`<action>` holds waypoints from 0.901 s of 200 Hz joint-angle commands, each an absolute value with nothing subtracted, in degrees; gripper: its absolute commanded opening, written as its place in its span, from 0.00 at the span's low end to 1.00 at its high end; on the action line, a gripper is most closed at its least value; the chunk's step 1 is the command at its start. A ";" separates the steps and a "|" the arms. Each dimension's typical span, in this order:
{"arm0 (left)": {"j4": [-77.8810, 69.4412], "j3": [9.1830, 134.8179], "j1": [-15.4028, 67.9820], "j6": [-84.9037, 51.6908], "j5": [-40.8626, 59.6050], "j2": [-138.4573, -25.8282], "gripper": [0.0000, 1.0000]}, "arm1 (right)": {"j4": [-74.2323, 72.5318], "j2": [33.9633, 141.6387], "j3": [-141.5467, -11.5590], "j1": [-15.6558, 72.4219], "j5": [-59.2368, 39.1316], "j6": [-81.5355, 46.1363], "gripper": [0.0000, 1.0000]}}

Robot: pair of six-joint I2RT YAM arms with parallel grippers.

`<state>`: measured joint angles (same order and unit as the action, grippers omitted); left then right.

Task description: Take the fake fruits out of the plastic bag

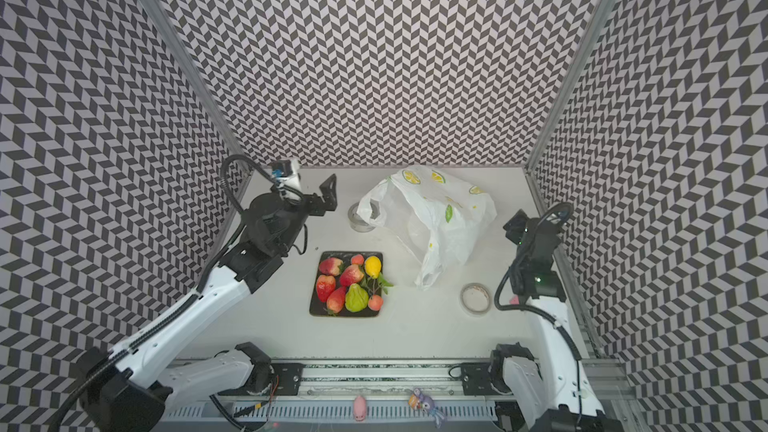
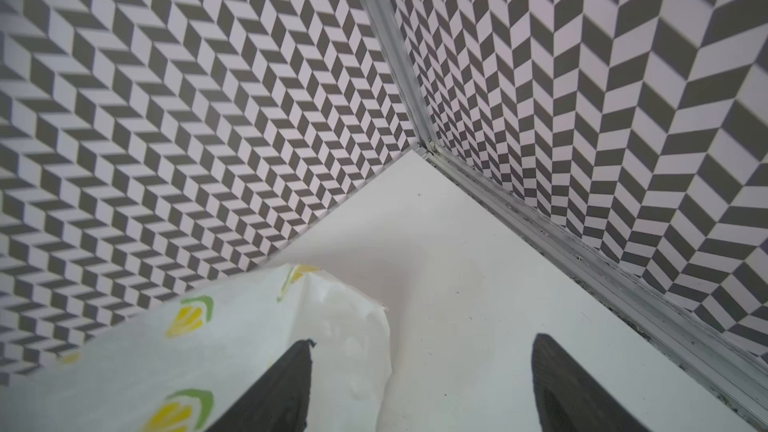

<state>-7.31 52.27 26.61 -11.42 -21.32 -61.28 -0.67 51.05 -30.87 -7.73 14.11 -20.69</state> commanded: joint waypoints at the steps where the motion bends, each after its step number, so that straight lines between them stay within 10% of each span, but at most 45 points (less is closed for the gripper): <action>1: -8.31 44.00 16.19 -10.57 -24.35 -60.57 1.00 | -23.31 54.94 -23.75 -6.93 9.36 -11.19 0.78; 128: -74.89 11.13 3.08 1.49 -6.03 -85.20 1.00 | -79.91 90.50 -13.18 -0.73 -2.97 -1.55 0.84; 180: -74.00 13.83 1.93 0.46 -5.45 -89.83 1.00 | -72.84 88.74 -14.70 -0.62 -3.08 -0.95 0.95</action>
<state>-68.01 12.88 2.44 0.40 -6.72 -89.65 -67.81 89.03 -14.63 -0.80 -2.48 -2.44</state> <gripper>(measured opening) 0.996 0.944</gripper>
